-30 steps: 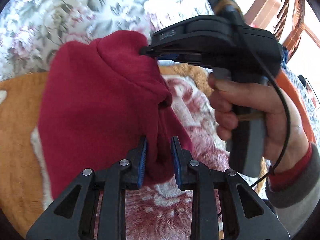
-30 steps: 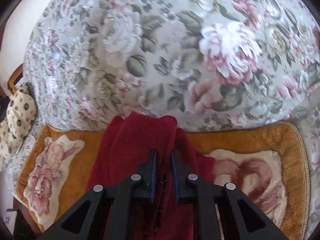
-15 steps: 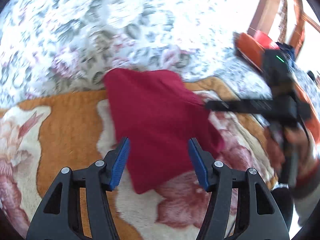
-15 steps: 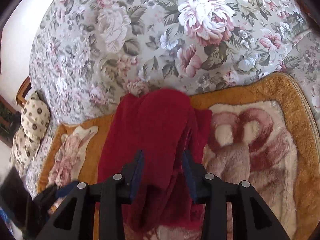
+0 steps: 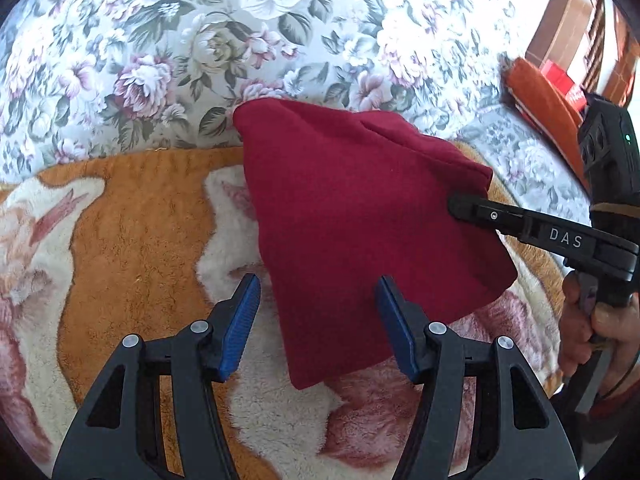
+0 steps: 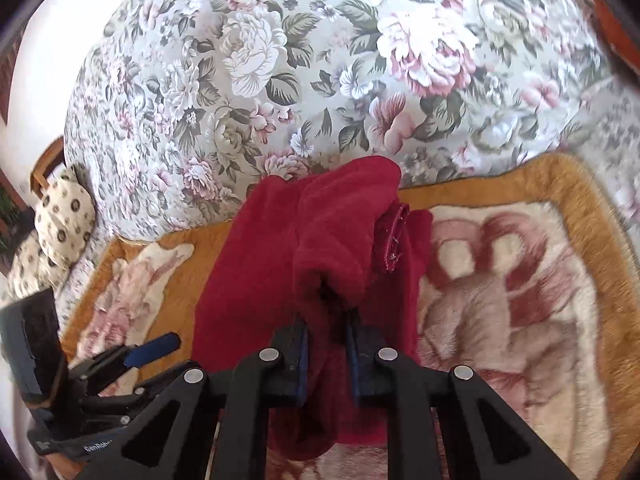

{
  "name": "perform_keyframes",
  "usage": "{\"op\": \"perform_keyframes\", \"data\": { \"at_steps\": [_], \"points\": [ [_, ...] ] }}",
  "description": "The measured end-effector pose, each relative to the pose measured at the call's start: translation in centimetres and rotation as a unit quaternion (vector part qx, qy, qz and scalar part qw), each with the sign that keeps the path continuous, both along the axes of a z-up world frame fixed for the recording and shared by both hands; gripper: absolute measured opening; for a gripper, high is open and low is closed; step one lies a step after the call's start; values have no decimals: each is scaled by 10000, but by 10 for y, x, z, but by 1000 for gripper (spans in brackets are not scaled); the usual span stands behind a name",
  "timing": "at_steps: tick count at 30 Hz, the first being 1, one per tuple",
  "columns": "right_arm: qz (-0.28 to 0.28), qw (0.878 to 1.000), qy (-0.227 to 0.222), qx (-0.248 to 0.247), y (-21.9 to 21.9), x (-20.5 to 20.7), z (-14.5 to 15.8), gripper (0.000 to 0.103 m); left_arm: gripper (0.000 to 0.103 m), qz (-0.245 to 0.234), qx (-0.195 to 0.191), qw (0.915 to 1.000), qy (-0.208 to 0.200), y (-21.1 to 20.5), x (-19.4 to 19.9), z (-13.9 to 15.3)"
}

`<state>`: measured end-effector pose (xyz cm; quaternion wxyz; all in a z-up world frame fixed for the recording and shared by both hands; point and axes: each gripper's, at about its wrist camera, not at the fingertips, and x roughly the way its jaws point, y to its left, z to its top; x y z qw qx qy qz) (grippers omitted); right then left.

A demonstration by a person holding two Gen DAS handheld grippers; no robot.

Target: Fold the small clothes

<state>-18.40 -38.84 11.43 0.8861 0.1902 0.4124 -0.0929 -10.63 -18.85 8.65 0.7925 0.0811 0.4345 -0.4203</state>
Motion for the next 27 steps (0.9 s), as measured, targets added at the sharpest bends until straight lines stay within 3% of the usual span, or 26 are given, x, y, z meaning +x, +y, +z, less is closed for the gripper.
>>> {"op": "perform_keyframes", "data": {
  "at_steps": [3,4,7,11,15,24,27],
  "points": [
    [19,9981,555,274,-5,4,-38,16,60,-66,237,9996,110,-10,-3,-12],
    [-33,9981,519,342,-9,0,-43,16,60,-32,287,9995,135,-12,-3,-15],
    [-228,9982,293,480,-17,-14,-28,22,60,62,243,9997,82,-9,-2,-11],
    [-314,9991,-223,163,-12,-25,11,26,60,299,188,9988,-337,-7,-1,3],
    [-236,9982,-456,-315,-3,-6,33,26,60,448,177,9987,-167,-12,6,0],
    [37,9977,424,-523,-17,72,-27,24,69,557,303,9980,25,-23,21,-17],
    [13,9985,333,-432,-27,77,-36,23,73,581,305,9978,48,-24,23,-20]
  ]
}}
